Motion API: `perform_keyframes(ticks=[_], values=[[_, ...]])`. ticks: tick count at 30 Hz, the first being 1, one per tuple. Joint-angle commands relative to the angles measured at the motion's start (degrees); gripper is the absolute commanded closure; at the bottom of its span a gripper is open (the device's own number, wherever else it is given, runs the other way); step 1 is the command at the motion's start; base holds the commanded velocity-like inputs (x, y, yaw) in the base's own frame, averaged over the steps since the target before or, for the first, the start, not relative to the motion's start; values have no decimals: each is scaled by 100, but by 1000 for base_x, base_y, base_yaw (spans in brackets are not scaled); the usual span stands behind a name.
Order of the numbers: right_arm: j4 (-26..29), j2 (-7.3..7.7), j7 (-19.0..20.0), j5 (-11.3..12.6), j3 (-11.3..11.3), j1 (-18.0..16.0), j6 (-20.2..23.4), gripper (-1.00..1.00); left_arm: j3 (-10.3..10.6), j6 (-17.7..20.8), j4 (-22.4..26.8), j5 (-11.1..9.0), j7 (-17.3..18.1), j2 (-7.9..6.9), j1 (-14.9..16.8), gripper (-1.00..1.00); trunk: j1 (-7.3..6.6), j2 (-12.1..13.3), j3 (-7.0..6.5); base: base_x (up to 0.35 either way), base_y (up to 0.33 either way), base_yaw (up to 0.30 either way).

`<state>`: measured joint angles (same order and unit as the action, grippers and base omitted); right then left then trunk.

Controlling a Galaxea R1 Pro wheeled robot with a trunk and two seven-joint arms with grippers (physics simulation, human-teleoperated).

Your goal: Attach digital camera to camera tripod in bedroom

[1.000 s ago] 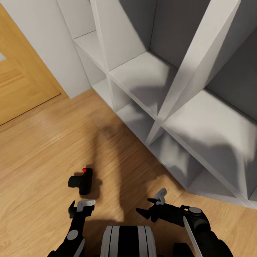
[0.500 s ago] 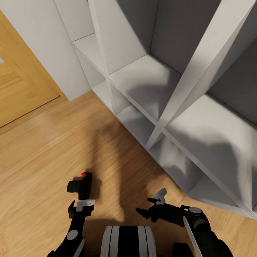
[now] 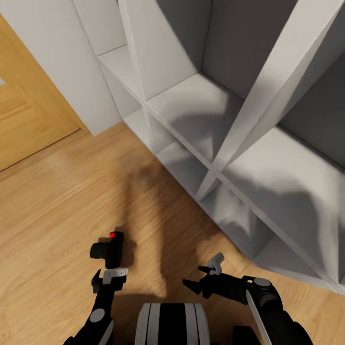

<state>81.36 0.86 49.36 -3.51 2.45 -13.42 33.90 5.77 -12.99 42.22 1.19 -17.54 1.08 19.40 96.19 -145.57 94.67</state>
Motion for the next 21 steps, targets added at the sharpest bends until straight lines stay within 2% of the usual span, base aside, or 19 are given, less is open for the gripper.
perform_keyframes(ticks=[1, 9, 21], values=[[9, 2, 29, -36, 1, -2, 24, -100, 21, -11, -4, 13, -48, -3, 2, -100, 0, -1, 3, 113, 0, 0], [10, 2, 28, -36, 1, -2, 22, -100, 21, -11, -4, 13, -48, -2, 2, -100, 0, -1, 3, 156, 0, 0], [12, 2, 30, -36, 1, -2, 21, -100, 21, -11, -11, 5, -48, -10, 2, -100, 0, -1, 3, 17, 0, 0]])
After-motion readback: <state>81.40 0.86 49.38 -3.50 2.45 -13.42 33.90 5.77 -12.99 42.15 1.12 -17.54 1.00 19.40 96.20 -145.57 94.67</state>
